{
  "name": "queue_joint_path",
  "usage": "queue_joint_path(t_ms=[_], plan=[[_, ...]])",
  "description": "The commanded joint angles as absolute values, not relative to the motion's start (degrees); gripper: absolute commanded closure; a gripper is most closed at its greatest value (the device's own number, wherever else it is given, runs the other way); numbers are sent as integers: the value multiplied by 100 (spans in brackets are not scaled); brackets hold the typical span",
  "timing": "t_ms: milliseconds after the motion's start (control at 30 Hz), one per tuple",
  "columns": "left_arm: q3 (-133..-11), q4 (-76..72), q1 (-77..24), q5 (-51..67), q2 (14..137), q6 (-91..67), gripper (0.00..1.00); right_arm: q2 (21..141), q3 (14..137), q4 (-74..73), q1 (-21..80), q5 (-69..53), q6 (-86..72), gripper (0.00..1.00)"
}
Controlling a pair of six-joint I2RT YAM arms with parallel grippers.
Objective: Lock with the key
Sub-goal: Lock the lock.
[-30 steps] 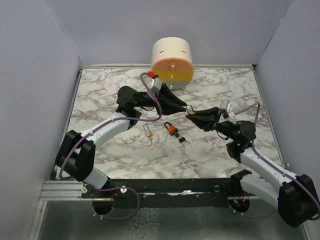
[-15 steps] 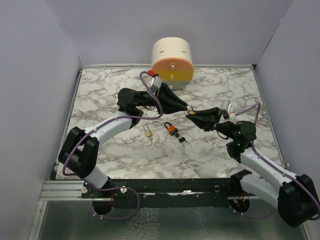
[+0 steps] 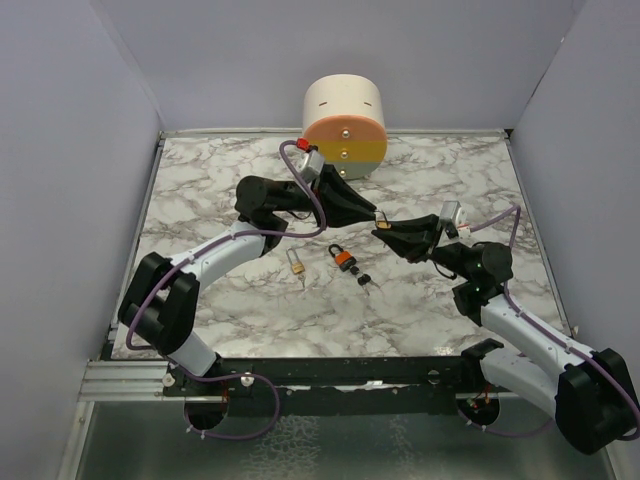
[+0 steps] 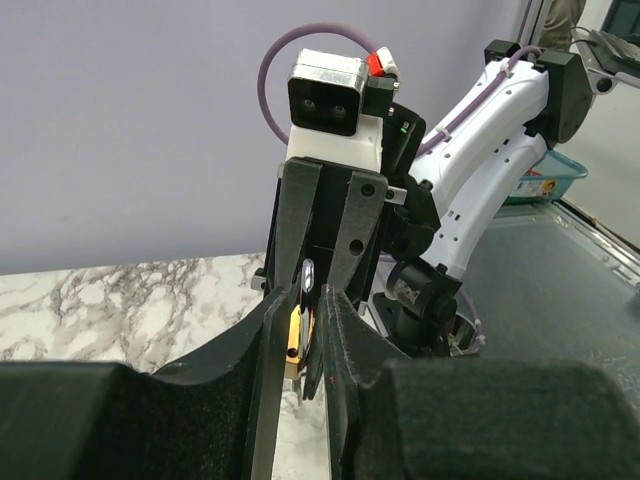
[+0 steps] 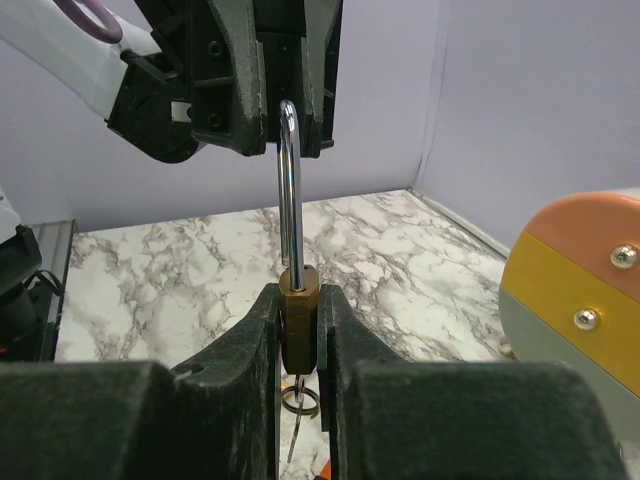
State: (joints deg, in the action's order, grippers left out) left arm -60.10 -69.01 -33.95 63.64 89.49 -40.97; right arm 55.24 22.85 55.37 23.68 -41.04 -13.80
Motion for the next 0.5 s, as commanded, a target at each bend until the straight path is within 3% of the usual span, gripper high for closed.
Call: queue_joint_path(t_ms=[0,200,367,467], plan=[[-6195,-7133,-3462,6468,9025,-4220,77,5525,2276,5756,2400,-4157,-1323,98],[-6222,-7103,-3489,6545,9080,-4232,78,5507,2285,5748,2404,-4180,-1337,98],[-6209,-7063,-3498,6506,9057,-4147,100,5459,2283,5727,2405,-4181,-1333,98],[-6174,-6925,-3505,6401,8992,-3968,100,5442,2280,5677,2402,-4160,-1318,98]])
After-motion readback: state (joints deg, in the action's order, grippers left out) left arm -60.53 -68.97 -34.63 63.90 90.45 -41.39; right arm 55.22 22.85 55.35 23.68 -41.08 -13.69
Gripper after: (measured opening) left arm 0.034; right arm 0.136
